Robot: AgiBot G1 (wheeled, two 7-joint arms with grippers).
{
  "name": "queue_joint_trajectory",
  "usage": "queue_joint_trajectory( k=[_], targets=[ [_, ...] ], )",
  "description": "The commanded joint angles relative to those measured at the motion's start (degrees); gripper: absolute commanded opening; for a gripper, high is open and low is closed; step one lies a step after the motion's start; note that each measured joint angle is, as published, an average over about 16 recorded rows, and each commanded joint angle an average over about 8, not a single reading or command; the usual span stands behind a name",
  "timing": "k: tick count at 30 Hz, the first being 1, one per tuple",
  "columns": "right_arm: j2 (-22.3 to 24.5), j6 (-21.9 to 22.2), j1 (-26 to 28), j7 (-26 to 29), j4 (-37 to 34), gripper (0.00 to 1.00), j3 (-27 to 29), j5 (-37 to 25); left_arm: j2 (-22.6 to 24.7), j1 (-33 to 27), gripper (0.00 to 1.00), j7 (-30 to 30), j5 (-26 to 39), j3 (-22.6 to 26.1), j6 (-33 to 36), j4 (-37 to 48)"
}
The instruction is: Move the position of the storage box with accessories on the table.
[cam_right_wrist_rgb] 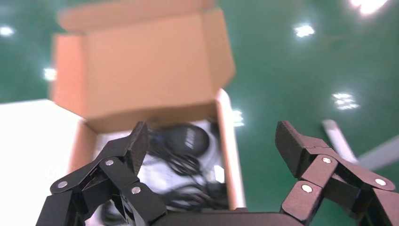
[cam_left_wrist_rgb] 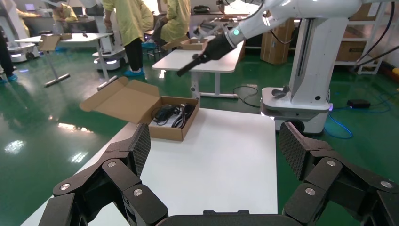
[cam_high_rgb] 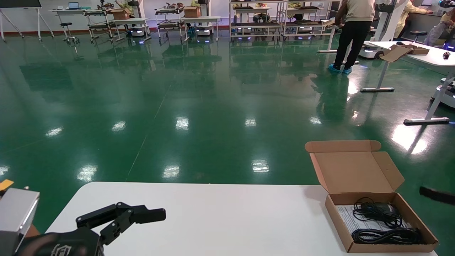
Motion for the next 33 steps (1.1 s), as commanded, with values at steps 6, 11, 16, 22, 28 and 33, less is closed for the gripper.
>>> queue_joint_trajectory(
  k=[6, 11, 16, 22, 28, 33],
  targets=[
    [1.8, -8.6, 3.0, 2.2, 1.0, 1.0, 1.7, 2.6, 0.0, 0.0, 1.0, 0.0, 0.0, 0.0, 0.0, 0.0],
    [2.9, -15.7, 4.7, 4.0, 1.7, 1.0, 3.3, 5.1, 0.0, 0.0, 1.0, 0.0, 0.0, 0.0, 0.0, 0.0],
    [3.8, -21.9, 5.8, 5.8, 2.3, 1.0, 4.8, 7.4, 0.0, 0.0, 1.0, 0.0, 0.0, 0.0, 0.0, 0.0],
    [4.0, -23.1, 6.0, 6.0, 2.3, 1.0, 5.1, 7.9, 0.0, 0.0, 1.0, 0.0, 0.0, 0.0, 0.0, 0.0],
    [3.9, -22.3, 5.0, 5.4, 3.5, 1.0, 5.4, 7.7, 0.0, 0.0, 1.0, 0.0, 0.0, 0.0, 0.0, 0.0],
    [4.2, -23.2, 2.3, 4.2, 7.8, 1.0, 7.6, 8.2, 0.0, 0.0, 1.0, 0.0, 0.0, 0.0, 0.0, 0.0]
  ],
)
